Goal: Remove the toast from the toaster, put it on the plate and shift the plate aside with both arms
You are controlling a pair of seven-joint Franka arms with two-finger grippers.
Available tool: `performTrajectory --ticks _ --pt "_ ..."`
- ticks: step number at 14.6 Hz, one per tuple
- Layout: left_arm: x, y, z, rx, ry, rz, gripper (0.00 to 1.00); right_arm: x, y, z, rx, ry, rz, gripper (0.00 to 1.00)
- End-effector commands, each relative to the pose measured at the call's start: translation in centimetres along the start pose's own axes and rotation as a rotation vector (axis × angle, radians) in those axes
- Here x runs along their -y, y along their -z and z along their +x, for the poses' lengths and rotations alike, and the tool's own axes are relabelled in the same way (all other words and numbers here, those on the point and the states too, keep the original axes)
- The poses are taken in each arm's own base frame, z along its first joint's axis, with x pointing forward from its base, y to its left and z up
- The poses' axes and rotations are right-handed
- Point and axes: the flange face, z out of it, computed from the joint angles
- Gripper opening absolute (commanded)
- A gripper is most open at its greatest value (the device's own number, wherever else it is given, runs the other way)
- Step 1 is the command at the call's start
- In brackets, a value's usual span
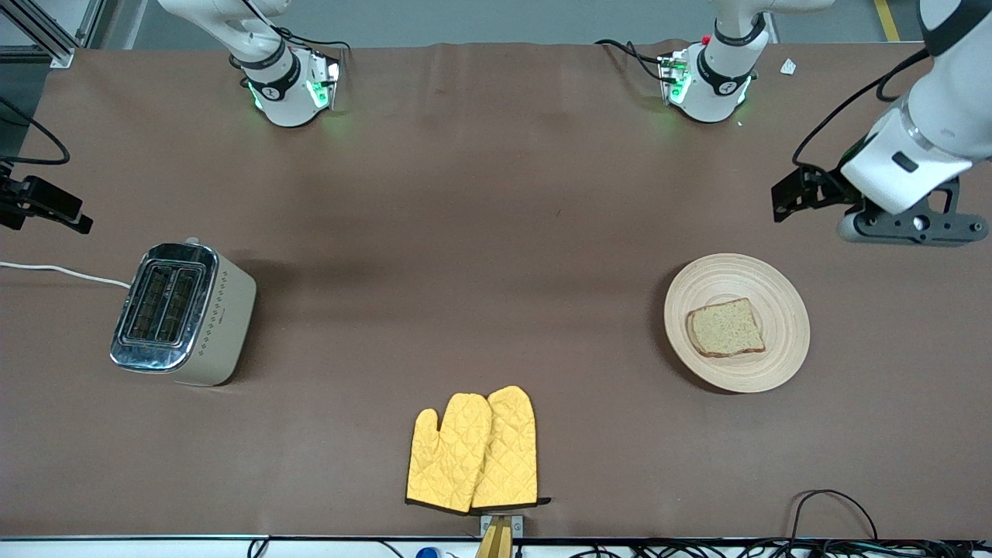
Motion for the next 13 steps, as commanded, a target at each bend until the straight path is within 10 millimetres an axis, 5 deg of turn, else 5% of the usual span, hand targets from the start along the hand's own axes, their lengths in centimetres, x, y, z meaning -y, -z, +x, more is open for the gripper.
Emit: performTrajectory --ticks 1,5,13 --pt "-0.1 1.7 -2.9 -0.009 -0.021 0.034 1.00 -0.5 0.3 -0.3 -0.012 -0.017 -0.006 1.00" --pt "0.2 2.2 -4.9 -0.021 -0.028 0.039 1.00 -0.5 0.3 -0.4 -0.007 -0.019 -0.006 1.00" --pt "2.6 2.3 -5.1 -0.061 -0.037 0.018 1.00 -0.5 0.3 -0.5 -0.003 -0.017 -0.006 1.00"
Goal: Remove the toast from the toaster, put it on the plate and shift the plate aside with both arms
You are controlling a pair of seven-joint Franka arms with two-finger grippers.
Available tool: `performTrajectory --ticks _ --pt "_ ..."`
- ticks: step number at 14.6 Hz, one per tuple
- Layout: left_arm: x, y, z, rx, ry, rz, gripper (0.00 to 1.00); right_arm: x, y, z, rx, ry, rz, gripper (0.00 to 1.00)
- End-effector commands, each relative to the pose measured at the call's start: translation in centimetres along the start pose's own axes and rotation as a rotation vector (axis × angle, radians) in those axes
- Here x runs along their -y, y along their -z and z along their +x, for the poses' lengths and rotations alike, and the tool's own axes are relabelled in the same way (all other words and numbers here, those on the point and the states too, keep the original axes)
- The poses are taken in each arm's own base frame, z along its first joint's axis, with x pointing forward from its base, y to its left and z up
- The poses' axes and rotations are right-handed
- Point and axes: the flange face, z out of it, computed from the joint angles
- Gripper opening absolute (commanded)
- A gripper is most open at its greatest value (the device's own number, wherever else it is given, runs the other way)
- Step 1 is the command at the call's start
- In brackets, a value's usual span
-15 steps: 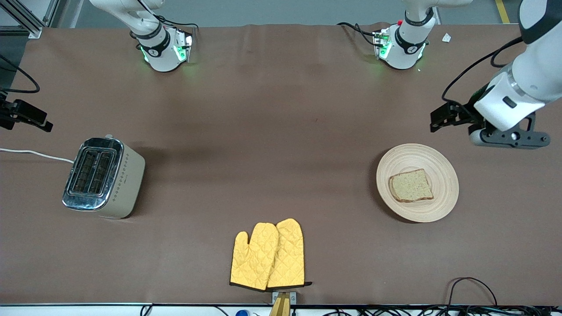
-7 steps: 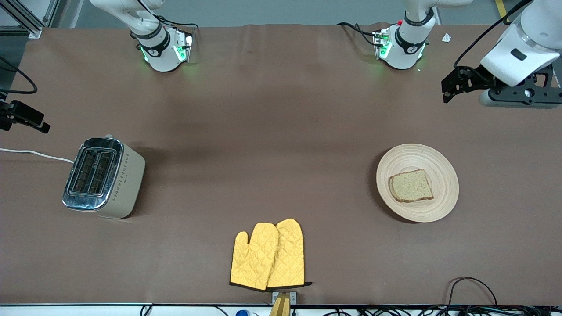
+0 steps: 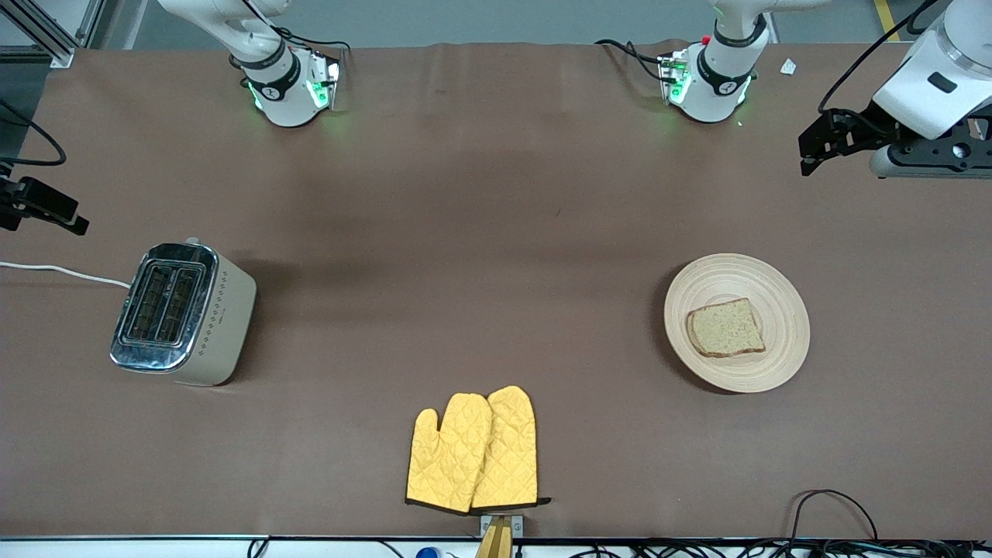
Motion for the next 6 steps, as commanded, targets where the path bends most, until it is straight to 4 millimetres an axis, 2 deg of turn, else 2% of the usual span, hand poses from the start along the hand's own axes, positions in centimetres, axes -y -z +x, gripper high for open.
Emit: performTrajectory --ticks 1,6 --pt "0.86 0.54 -0.07 -0.028 -0.031 -0.010 1.00 -0.24 0.26 -0.56 -0.001 -0.014 -0.006 1.00" --pt "0.74 0.91 0.16 -0.018 -0.031 -0.025 1.00 -0.33 0.25 -0.57 0.001 -0.015 -0.006 1.00"
